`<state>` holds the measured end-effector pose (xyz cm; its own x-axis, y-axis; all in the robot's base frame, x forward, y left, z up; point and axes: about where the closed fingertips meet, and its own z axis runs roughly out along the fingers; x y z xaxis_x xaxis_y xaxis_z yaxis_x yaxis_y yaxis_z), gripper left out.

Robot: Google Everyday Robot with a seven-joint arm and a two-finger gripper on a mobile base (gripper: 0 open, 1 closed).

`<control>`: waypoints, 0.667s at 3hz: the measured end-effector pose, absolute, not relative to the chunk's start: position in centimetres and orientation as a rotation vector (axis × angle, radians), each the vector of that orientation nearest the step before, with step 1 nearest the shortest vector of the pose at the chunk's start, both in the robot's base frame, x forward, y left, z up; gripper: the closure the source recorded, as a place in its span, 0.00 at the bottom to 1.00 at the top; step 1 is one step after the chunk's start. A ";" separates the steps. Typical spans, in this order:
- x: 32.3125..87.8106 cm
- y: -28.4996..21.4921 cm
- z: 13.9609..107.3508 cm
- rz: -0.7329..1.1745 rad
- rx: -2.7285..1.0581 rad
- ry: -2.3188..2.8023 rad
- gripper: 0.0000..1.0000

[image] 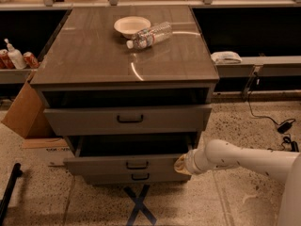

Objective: Close middle drawer

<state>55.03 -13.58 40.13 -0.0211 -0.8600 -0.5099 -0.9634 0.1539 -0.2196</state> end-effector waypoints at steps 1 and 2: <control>56.5 -13.3 40.1 0.269 -1.725 1.910 1.00; 57.5 -13.2 40.1 0.278 -1.720 1.914 1.00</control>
Offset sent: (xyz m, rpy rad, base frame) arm 0.0377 0.0016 0.0025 0.0162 0.0168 -0.0137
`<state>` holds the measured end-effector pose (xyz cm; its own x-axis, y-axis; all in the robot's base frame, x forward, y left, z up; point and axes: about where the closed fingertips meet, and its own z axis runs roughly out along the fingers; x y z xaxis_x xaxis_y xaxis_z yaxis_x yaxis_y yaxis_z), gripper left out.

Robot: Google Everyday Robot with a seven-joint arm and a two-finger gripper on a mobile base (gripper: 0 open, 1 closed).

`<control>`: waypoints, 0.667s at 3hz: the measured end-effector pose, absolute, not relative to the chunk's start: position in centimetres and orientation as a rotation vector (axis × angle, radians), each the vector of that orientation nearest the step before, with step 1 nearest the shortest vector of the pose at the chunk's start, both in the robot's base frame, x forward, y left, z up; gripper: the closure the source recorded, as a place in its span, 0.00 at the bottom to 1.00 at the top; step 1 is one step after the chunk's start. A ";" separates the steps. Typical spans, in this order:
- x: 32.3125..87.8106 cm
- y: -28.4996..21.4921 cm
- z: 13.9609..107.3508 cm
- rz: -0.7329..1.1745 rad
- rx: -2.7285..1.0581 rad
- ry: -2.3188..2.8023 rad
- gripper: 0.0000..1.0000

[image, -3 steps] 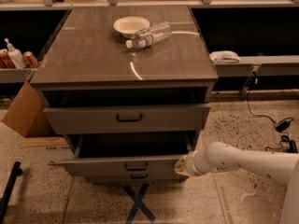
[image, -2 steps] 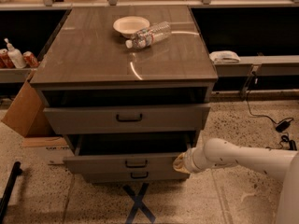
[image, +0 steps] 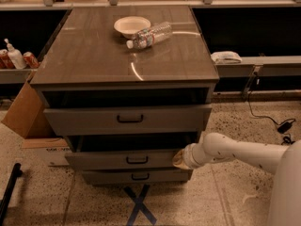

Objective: Close middle drawer

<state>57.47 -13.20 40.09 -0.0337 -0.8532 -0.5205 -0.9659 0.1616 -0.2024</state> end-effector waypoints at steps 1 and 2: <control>58.7 -13.4 40.2 0.284 -1.709 1.924 1.00; 60.7 -13.7 40.5 0.291 -1.696 1.937 1.00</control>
Offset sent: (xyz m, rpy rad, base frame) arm 0.0388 -0.0088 0.0084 0.0059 0.0086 -0.0287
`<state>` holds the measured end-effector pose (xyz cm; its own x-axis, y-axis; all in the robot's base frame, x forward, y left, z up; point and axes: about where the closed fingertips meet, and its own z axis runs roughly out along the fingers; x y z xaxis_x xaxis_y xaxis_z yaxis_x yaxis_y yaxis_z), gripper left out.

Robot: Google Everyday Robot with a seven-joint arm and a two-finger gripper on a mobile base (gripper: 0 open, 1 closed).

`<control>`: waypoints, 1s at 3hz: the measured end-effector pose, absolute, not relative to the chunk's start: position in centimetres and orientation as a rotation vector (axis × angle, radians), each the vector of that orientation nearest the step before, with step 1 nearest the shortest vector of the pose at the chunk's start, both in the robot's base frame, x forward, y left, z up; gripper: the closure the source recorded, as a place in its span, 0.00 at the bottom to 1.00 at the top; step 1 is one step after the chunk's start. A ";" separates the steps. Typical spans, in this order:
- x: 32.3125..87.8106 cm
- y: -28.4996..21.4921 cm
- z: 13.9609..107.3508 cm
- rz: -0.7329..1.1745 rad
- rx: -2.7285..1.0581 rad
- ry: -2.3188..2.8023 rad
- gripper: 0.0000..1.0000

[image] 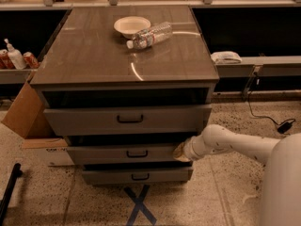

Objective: Close middle drawer

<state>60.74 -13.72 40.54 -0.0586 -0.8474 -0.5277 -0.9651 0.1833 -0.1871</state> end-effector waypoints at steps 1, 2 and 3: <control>61.2 -14.0 40.5 0.297 -1.688 1.940 1.00; 60.7 -14.0 40.9 0.300 -1.714 1.924 1.00; 57.9 -14.2 42.2 0.336 -1.782 1.860 1.00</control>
Offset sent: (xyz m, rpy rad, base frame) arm -0.0071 -0.0067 0.0112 -0.0098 -0.0044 0.0432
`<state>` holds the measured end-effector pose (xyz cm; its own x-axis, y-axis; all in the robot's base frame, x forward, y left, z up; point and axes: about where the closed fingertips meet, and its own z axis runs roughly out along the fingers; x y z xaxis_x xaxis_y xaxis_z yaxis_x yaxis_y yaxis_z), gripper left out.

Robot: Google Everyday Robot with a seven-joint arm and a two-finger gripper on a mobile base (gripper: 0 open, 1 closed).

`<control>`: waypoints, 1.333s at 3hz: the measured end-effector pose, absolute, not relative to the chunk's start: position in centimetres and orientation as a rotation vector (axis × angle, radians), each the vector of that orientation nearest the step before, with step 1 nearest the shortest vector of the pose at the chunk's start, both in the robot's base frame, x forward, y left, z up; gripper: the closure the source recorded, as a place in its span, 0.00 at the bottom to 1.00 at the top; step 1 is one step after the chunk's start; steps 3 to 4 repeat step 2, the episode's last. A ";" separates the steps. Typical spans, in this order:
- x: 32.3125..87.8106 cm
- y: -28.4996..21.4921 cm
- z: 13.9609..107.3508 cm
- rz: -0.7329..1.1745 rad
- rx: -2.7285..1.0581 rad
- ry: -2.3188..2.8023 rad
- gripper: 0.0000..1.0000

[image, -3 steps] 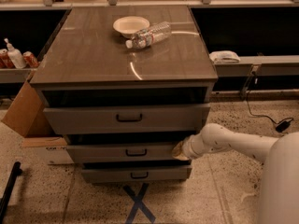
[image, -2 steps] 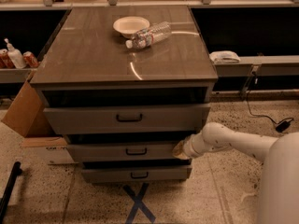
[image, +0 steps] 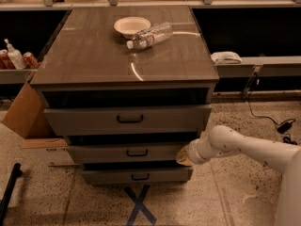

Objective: Close middle drawer

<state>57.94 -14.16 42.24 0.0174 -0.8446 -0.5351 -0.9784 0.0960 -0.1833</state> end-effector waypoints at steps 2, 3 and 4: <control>50.9 -14.3 46.9 0.399 -1.960 1.653 1.00; 50.9 -14.3 46.9 0.399 -1.960 1.653 1.00; 50.9 -14.3 46.9 0.399 -1.960 1.653 1.00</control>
Offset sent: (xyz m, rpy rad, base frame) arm -0.1151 -0.0047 0.0835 0.0307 -0.0610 0.3405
